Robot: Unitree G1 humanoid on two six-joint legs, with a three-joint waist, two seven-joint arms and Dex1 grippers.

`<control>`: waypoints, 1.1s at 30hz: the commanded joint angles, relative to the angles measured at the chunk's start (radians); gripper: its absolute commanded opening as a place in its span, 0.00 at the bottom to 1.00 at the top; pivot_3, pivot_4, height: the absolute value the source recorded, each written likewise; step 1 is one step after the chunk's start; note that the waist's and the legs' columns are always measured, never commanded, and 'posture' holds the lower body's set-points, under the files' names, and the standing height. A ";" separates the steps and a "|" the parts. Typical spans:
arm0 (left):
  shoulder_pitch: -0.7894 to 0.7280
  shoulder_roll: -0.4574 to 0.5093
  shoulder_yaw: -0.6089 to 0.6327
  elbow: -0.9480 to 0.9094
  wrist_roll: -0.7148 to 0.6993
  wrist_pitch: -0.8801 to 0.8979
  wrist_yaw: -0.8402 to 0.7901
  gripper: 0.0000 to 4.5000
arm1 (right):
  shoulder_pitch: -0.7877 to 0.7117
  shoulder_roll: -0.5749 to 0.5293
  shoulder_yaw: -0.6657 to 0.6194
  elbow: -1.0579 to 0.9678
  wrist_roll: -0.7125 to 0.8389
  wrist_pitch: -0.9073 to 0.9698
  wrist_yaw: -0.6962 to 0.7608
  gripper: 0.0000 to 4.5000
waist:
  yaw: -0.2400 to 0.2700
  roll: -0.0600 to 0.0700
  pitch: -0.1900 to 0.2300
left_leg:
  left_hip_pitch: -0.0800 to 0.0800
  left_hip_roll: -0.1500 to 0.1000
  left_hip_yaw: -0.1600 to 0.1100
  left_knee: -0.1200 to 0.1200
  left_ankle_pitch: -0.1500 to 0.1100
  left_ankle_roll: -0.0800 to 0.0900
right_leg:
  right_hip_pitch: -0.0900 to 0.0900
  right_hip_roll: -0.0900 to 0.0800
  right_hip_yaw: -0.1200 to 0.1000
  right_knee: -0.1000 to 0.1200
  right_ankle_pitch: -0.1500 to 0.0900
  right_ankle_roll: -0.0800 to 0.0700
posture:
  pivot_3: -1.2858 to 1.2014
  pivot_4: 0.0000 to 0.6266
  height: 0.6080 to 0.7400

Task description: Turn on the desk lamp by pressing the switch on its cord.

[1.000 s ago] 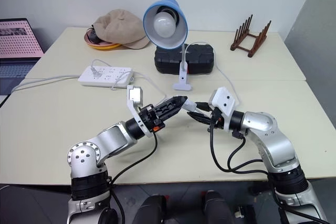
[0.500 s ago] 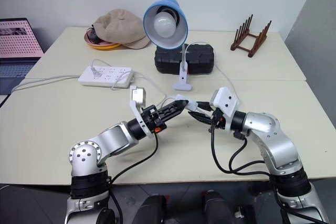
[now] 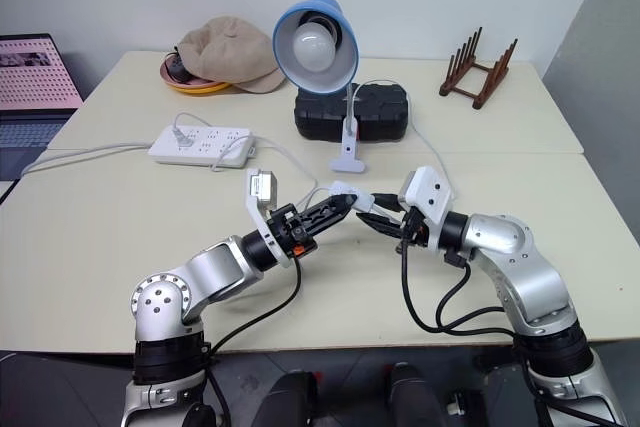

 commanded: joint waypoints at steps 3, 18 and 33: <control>-0.001 0.016 -0.011 -0.059 -0.058 -0.036 0.019 0.12 | 0.003 -0.001 -0.016 -0.006 0.006 -0.025 0.001 0.22 | 0.000 0.000 0.000 | 0.000 0.000 0.000 0.000 0.000 0.000 | 0.000 0.000 0.000 -0.001 0.000 0.000 | 0.52 0.24 1.00; 0.011 0.052 -0.043 -0.069 -0.050 -0.080 0.019 0.43 | 0.002 0.003 -0.010 -0.012 0.007 -0.021 -0.002 0.22 | 0.001 0.000 0.000 | -0.001 0.000 0.001 -0.011 0.000 0.000 | -0.001 0.000 0.000 -0.010 0.003 0.005 | 0.52 0.24 1.00; 0.020 0.066 -0.045 -0.070 -0.109 -0.121 0.024 0.09 | 0.006 0.004 -0.008 -0.013 0.008 -0.016 -0.004 0.22 | 0.001 0.000 0.000 | -0.001 0.000 0.001 -0.011 0.000 0.000 | -0.001 -0.001 0.000 -0.011 0.003 0.005 | 0.52 0.24 1.00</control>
